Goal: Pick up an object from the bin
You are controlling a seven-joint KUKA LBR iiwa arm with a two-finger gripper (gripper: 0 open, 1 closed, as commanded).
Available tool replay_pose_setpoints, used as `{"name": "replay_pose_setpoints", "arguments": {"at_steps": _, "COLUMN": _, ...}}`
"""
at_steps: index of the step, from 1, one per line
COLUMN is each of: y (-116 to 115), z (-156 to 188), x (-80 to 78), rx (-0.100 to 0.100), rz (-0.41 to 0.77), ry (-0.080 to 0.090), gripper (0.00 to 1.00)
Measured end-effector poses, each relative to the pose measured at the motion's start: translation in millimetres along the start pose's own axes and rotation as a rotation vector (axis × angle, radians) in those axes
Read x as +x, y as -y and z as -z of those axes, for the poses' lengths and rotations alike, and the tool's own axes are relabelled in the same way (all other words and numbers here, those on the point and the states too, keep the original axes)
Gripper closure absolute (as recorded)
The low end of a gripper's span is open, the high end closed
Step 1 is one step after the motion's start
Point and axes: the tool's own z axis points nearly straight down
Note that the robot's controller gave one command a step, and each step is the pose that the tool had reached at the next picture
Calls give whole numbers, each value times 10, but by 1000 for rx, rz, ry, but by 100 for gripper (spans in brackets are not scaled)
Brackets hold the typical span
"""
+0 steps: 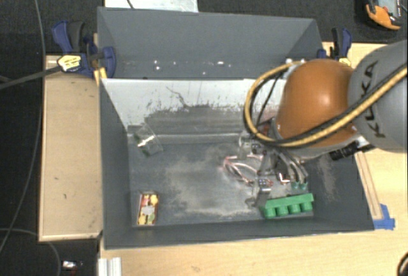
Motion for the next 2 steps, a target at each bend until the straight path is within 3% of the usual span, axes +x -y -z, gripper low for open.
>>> {"name": "replay_pose_setpoints", "arguments": {"at_steps": 1, "y": 2, "z": 34, "x": -17, "rx": 0, "rz": -3, "ry": 8, "gripper": 0}}
{"name": "replay_pose_setpoints", "arguments": {"at_steps": 2, "y": 731, "z": -985, "x": -623, "rx": 1, "rz": 173, "ry": 14, "gripper": 0}}
